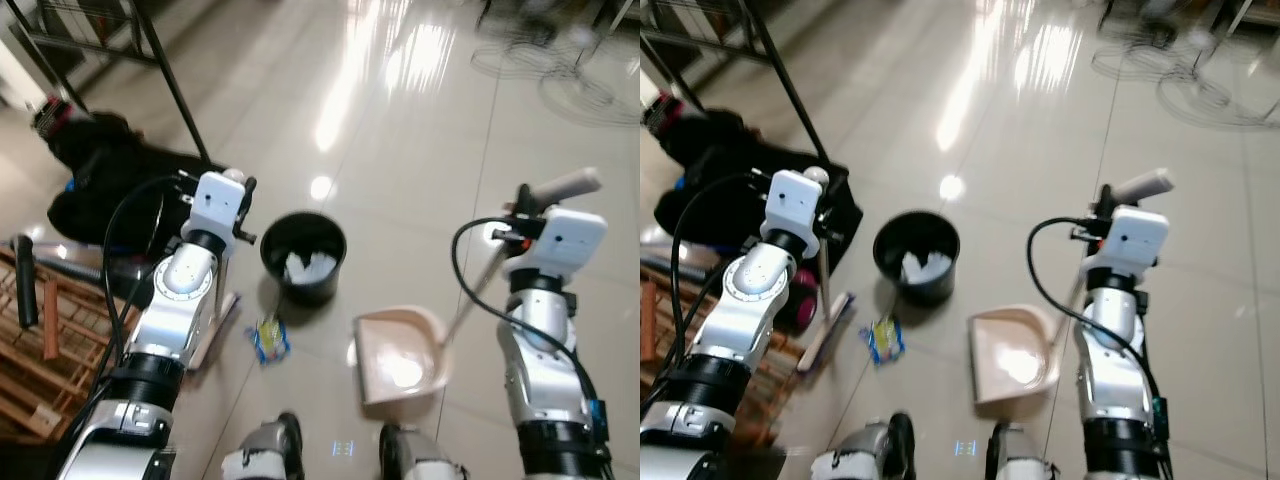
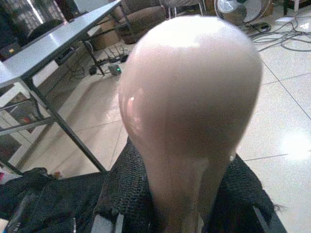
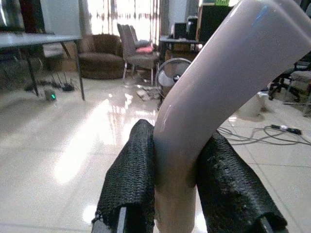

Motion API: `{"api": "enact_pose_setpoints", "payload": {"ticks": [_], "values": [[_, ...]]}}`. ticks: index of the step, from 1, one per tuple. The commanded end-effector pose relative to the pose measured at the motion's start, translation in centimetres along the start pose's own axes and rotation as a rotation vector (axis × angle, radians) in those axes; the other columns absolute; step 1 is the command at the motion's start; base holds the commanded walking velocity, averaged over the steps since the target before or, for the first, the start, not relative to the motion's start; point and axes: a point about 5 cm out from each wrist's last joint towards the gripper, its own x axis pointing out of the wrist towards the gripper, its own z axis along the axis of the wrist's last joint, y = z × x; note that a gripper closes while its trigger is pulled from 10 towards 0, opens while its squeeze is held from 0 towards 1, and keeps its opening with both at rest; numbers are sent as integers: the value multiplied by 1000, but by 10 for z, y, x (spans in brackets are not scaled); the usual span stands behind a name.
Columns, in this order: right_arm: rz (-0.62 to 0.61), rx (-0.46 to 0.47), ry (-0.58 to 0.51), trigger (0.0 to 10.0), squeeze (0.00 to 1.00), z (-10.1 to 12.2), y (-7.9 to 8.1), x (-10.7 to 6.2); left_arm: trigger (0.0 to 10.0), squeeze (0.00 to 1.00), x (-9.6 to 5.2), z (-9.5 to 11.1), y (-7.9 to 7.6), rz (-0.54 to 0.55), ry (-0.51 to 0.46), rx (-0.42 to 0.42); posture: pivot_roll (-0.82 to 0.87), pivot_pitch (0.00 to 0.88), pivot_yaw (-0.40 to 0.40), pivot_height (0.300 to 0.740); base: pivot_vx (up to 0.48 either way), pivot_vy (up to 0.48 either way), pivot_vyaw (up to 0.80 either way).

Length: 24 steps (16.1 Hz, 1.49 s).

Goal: Sweep floor

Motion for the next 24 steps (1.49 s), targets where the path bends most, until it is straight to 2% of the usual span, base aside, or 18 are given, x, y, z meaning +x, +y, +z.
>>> {"api": "enact_pose_setpoints", "payload": {"ticks": [1,3,5,6,9,10,12,15,19,21,24], "values": [[-18,-9,-63,10000,0,9,-3,3,10000,0,-2,5,5,8,-39,35,42,377,94,740,0,0,0],[-31,0,-147,10000,0,19,-5,10,10000,0,-6,8,-1,-6,-115,61,28,440,100,740,0,0,0],[-39,20,-220,10000,0,27,0,16,10000,0,-13,4,-2,3,-158,92,9,459,110,740,0,0,0],[-37,21,-245,10000,0,29,3,17,10000,0,-14,4,-2,16,-172,117,4,463,117,740,0,0,0],[10,13,-291,10000,0,29,15,15,10000,0,-14,3,-4,22,-200,122,1,494,134,740,0,0,0],[11,-20,-301,10000,0,27,18,14,10000,0,-14,3,-6,16,-221,115,4,505,142,740,0,0,0],[18,-28,-319,10000,0,26,24,11,10000,0,-11,6,-13,0,-263,75,21,512,156,740,0,0,0],[26,0,-317,10000,0,19,38,6,10000,0,0,5,-21,22,-245,42,52,506,177,740,0,0,0],[29,-5,-336,10000,0,21,57,3,10000,0,8,2,-27,64,-209,-7,57,492,173,740,0,0,0],[47,-16,-331,10000,0,19,68,0,10000,0,10,0,-38,52,-197,-31,60,489,171,740,0,0,0],[38,-6,-304,10000,0,16,79,-4,10000,0,16,7,-44,103,-194,-173,58,486,164,740,0,0,0]]}}
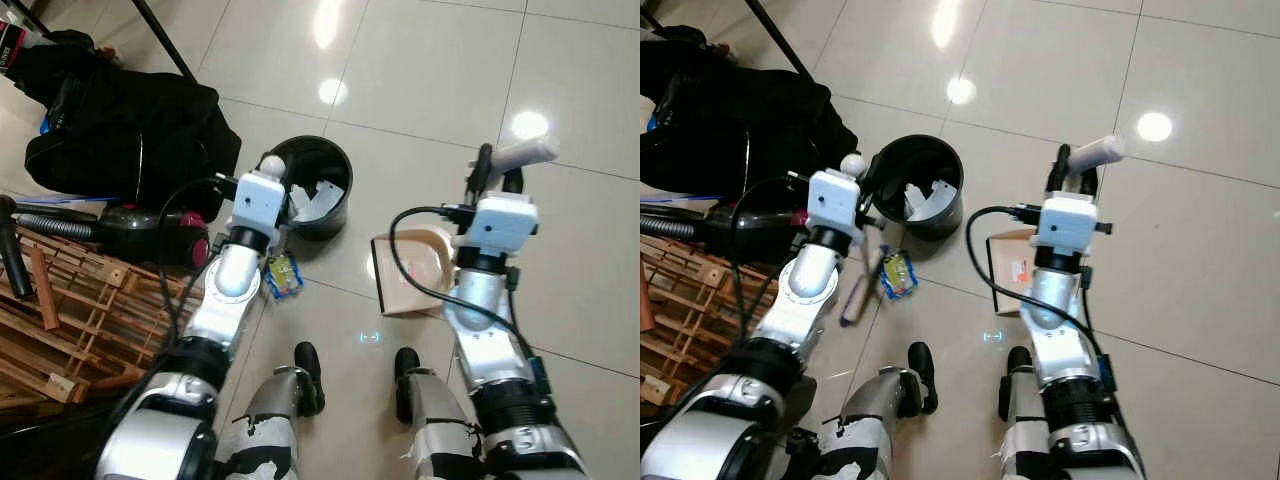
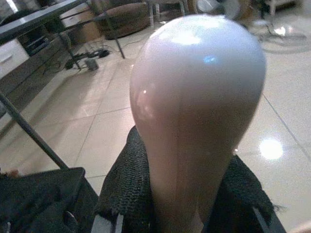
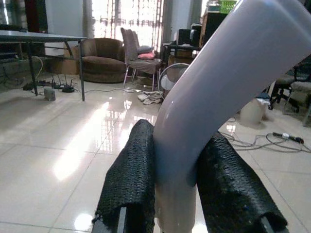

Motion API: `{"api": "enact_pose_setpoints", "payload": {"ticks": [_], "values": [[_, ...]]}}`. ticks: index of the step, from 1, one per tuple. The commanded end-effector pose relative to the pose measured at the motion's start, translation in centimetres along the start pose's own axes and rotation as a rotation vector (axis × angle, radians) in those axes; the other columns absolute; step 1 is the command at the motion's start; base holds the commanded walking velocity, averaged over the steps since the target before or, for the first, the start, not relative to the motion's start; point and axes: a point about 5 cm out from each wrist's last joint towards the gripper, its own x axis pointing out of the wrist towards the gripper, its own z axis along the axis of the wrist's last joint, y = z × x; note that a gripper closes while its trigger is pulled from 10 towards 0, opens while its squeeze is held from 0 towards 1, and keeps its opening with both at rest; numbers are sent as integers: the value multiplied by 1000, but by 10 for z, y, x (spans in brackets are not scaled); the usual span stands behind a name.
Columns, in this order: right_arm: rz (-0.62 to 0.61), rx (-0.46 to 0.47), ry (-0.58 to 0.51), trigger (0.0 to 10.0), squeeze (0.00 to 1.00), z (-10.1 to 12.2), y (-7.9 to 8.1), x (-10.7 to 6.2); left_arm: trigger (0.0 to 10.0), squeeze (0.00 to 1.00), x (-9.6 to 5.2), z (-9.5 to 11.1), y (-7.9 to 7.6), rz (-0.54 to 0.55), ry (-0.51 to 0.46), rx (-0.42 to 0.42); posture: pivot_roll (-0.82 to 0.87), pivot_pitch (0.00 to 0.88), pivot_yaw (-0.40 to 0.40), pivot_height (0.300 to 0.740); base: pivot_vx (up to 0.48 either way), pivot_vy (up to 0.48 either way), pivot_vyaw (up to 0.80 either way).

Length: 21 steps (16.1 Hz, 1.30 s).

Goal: Sweep floor

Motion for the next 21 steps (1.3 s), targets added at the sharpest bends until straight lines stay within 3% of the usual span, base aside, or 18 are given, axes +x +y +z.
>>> {"api": "enact_pose_setpoints", "payload": {"ticks": [1,3,7,11,16,17,19,20,21], "values": [[22,17,3,10000,0,1,10,-7,10000,0,-5,-7,4,64,40,-66,57,485,162,740,0,0,0],[47,66,21,10000,0,2,23,-16,10000,0,5,1,7,132,27,-136,60,486,157,740,0,0,0],[94,57,77,10000,0,-6,34,-34,10000,0,11,5,8,190,34,-239,63,469,160,740,0,0,0],[85,-2,114,10000,0,-15,30,-43,10000,0,22,14,13,219,21,-291,89,469,167,740,0,0,0],[-17,-37,159,10000,0,-23,24,-38,10000,0,23,20,4,170,24,-398,102,481,180,740,0,0,0],[-21,-32,167,10000,0,-23,24,-39,10000,0,24,25,0,186,27,-481,99,471,180,740,0,0,0],[-27,-25,182,10000,0,-25,24,-41,10000,0,26,31,-5,181,18,-549,98,462,177,740,0,0,0],[-32,-26,190,10000,0,-27,22,-42,10000,0,30,39,-6,223,4,-641,101,458,176,740,0,0,0],[-35,-27,192,10000,0,-27,22,-42,10000,0,33,43,-5,242,-6,-675,100,457,177,740,0,0,0]]}}
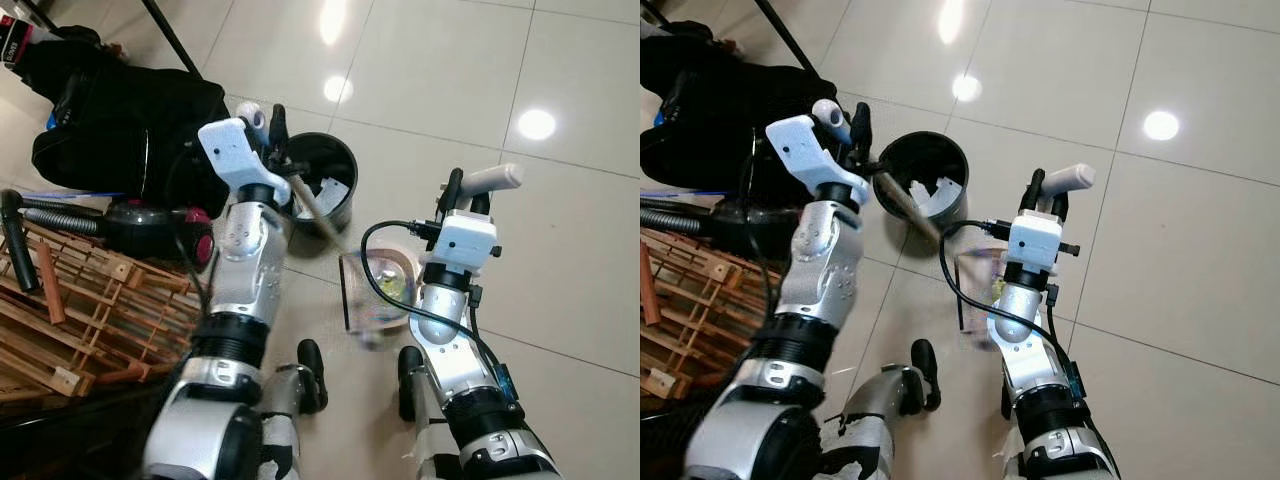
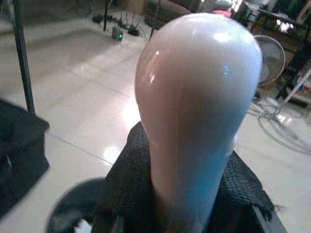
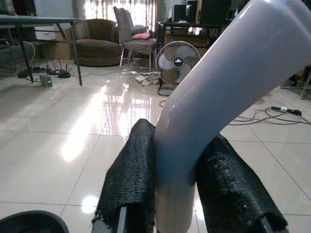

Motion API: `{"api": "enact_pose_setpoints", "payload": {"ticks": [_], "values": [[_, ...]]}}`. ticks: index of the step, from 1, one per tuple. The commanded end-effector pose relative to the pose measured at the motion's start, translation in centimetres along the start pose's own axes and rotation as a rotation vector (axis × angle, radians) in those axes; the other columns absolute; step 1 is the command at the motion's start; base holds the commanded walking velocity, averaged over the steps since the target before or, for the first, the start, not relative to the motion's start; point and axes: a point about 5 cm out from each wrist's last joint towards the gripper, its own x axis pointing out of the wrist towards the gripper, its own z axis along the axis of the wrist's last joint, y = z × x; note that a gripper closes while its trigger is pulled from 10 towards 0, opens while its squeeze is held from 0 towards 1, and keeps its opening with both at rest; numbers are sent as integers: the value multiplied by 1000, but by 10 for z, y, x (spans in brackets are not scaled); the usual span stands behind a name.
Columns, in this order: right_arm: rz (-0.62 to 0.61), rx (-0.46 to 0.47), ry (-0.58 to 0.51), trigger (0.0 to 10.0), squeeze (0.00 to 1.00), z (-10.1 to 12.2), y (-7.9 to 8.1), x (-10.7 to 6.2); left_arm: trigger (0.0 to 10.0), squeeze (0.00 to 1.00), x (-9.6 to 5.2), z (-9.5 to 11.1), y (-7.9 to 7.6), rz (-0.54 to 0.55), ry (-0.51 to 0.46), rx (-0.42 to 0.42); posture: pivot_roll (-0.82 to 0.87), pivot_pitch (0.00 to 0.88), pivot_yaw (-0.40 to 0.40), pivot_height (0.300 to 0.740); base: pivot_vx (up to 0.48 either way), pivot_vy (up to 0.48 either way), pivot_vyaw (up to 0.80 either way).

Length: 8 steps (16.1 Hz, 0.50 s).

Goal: Sweep floor

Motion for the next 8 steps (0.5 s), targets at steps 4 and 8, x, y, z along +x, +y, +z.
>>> {"api": "enact_pose_setpoints", "payload": {"ticks": [4,8], "values": [[7,-42,108,10000,0,-19,-5,-15,10000,0,14,24,-4,-6,-61,-78,91,440,172,740,0,0,0],[33,-40,110,10000,0,-22,-12,-18,10000,0,2,25,-11,-352,11,166,83,399,143,740,0,0,0]]}}
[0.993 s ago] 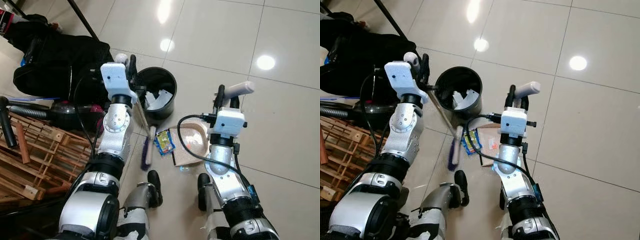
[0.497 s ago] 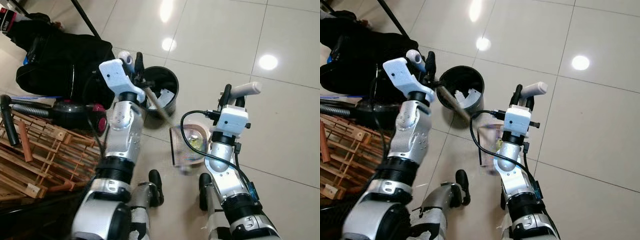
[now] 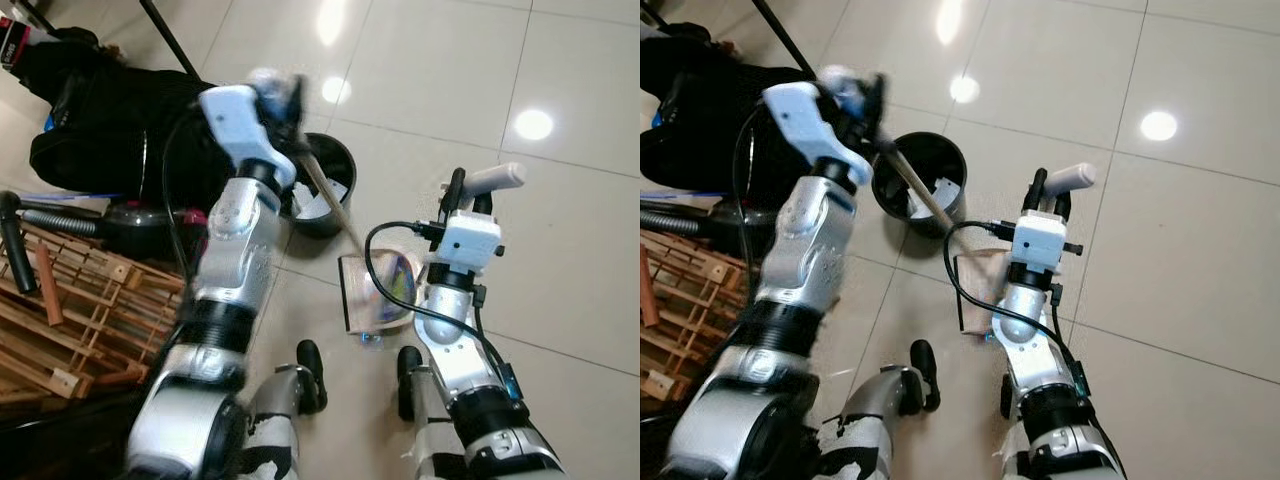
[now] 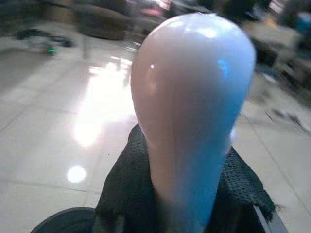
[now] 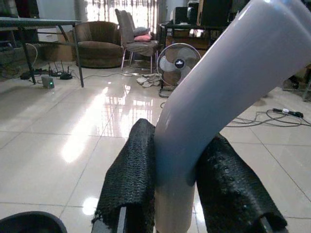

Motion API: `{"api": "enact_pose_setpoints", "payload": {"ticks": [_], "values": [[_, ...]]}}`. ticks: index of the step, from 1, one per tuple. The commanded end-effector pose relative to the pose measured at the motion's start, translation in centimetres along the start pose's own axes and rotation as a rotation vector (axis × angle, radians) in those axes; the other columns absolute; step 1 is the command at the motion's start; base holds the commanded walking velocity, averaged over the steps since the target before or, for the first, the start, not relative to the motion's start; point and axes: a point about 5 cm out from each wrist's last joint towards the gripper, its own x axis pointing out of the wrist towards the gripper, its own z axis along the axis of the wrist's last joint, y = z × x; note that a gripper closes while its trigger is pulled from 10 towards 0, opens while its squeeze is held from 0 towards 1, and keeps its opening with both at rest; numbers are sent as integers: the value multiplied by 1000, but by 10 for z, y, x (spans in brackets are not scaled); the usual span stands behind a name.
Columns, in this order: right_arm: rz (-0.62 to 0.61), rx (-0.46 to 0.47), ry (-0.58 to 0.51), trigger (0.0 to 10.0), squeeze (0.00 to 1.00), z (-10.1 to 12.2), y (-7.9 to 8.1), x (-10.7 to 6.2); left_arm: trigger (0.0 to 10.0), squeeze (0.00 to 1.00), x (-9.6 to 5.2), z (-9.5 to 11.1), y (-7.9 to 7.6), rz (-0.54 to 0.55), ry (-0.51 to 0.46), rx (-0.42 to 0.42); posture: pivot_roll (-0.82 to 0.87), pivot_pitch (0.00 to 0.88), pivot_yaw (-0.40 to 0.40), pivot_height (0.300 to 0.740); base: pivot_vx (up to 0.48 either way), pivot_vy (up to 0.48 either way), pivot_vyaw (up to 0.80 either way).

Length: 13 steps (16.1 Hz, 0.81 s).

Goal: Sweep floor

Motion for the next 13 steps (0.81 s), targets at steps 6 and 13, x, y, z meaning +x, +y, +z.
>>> {"api": "enact_pose_setpoints", "payload": {"ticks": [6,13], "values": [[28,-71,109,10000,0,-25,-31,-17,10000,0,-24,31,31,-144,46,94,60,329,77,740,0,0,0],[-22,-43,136,10000,0,-26,-55,-26,10000,0,-42,72,73,-46,75,110,67,286,87,740,0,0,0]]}}
